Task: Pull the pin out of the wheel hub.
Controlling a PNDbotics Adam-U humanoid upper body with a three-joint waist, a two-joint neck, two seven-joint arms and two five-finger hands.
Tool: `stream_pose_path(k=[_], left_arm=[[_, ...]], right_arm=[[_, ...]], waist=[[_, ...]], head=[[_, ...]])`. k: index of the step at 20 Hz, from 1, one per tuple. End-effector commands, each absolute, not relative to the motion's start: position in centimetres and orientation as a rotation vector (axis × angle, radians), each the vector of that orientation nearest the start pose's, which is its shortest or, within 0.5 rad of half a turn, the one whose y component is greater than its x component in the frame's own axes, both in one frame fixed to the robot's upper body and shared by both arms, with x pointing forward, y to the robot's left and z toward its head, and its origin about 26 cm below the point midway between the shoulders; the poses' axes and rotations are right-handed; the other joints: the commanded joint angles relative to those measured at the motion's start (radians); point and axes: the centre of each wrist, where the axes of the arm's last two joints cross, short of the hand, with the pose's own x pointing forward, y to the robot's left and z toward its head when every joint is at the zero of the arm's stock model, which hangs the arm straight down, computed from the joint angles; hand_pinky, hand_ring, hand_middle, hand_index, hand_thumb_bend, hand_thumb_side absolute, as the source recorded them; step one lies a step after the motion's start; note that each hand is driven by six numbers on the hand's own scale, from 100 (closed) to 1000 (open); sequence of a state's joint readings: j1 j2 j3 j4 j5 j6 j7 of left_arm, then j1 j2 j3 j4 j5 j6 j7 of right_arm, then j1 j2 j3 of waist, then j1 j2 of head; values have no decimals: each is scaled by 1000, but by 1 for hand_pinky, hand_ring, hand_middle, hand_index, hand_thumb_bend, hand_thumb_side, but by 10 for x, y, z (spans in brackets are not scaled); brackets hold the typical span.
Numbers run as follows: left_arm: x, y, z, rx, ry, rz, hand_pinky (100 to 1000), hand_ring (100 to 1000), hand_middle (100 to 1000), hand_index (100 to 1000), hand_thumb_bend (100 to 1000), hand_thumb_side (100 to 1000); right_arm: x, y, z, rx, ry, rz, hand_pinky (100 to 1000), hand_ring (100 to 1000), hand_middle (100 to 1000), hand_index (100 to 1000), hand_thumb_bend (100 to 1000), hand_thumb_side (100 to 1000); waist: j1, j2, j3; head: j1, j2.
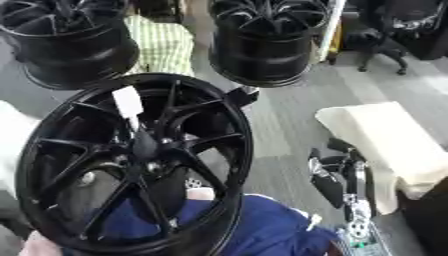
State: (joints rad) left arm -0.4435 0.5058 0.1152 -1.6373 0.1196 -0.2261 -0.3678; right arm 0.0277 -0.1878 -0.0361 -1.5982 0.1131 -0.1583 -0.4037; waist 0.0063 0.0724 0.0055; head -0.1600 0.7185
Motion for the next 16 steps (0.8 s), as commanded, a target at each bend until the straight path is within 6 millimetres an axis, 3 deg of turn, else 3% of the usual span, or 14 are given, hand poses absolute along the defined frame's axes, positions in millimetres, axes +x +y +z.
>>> stream_pose_path(k=[1,7,16], left_arm=[[365,341,232,173,-2187,-1004,685,742,684,886,100,605],[383,327,276,294,-2078,-1482,769,784,759,904,138,590],[433,259,272,232,-1863,-1982,834,788,814,924,325,623]], right_arm=[[268,-306,3,-568,-1768,-77,529,561,686,763,231,197],[269,-304,4,-552,-1772,-45,529,561,686,763,230,197],[266,-309,2,-568,-1759,-40,528,560,686,762,228,197]], waist=[[5,-19,-10],[13,-21,-49],[25,-25,-53]], head=[[5,-10],[28,-14],[12,-15]])
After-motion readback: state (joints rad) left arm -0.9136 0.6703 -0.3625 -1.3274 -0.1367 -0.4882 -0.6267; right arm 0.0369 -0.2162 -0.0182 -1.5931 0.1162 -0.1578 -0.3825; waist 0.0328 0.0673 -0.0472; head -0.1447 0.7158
